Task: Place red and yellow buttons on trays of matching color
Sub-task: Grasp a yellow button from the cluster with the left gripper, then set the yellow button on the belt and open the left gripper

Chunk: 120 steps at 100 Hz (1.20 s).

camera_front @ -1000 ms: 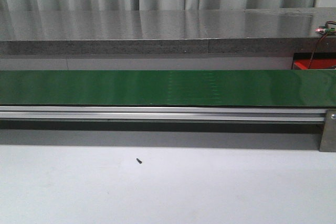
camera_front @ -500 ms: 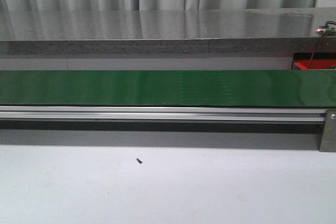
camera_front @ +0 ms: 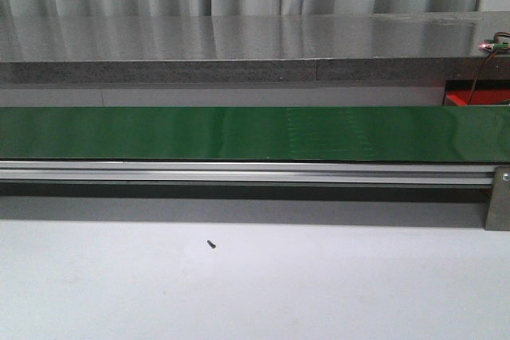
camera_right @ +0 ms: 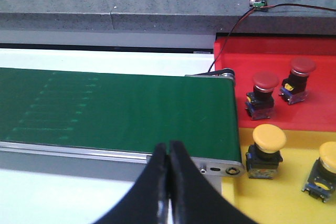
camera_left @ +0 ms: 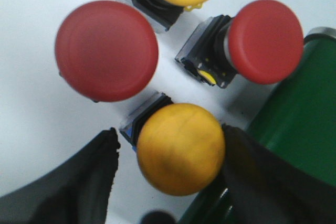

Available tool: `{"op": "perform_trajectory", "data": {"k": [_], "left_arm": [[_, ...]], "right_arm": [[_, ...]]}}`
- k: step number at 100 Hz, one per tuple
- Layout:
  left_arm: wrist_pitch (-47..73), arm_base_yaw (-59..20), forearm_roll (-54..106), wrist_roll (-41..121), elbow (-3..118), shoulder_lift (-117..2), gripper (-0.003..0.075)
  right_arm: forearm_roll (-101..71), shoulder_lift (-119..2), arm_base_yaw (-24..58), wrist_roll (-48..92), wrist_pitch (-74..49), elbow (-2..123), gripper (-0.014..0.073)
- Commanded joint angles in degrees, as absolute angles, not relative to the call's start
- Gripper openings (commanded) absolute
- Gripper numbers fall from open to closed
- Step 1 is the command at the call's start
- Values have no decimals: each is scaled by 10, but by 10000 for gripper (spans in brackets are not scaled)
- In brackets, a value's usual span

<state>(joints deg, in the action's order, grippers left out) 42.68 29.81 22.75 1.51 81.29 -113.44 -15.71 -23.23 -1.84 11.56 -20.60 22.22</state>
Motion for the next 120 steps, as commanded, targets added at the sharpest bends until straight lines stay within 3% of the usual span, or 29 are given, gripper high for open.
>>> {"op": "perform_trajectory", "data": {"k": [1,47,120], "left_arm": [[412,299,238,11,830,-1107,382],[409,299,238,11,830,-1107,222],[453,296,198,47,830,-981,208]], "right_arm": [[-156,-234,-18,120,-167,237,-123],[-156,-234,-18,120,-167,237,-123],[-157,-234,-18,120,-166,237,-123]]}}
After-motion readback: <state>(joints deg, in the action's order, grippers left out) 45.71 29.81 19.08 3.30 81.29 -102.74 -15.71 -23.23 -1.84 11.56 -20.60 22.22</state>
